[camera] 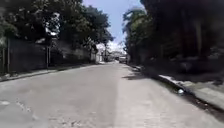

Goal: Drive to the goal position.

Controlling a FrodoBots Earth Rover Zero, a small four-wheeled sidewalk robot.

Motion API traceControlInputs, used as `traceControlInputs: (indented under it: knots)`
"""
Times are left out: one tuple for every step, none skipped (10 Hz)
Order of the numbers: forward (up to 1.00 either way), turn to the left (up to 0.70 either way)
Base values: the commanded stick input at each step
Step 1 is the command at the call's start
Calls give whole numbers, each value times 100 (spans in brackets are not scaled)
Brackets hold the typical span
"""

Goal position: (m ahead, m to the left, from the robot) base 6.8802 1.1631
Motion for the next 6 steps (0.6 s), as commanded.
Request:
traceControlInputs:
  knots:
    - [100, 0]
    - [100, 0]
    - [100, -3]
    - [100, -38]
    - [100, -39]
    - [100, -33]
